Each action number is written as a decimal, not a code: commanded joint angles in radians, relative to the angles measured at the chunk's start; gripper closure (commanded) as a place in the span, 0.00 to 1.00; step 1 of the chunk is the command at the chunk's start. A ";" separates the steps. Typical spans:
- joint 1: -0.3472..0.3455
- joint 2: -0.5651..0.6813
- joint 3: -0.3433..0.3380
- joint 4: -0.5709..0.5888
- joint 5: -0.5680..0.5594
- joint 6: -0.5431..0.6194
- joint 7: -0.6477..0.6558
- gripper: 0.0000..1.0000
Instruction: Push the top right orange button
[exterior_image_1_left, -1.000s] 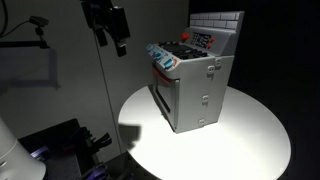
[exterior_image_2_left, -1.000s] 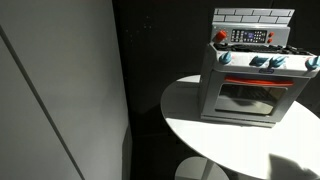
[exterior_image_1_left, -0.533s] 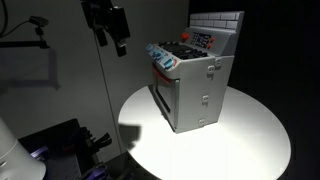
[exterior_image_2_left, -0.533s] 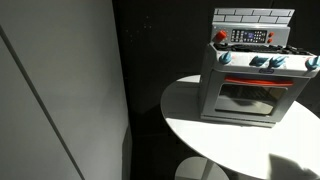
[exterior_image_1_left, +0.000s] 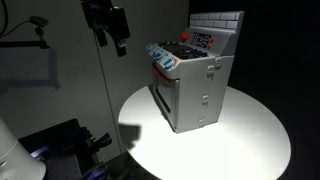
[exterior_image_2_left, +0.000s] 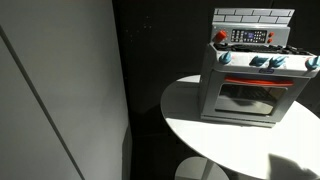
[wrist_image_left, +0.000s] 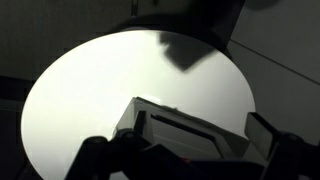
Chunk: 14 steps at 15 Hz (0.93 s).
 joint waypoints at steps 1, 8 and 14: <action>-0.005 0.023 0.016 0.031 0.014 -0.002 0.011 0.00; -0.002 0.064 0.037 0.081 0.019 0.000 0.037 0.00; -0.013 0.149 0.065 0.177 0.024 -0.005 0.122 0.00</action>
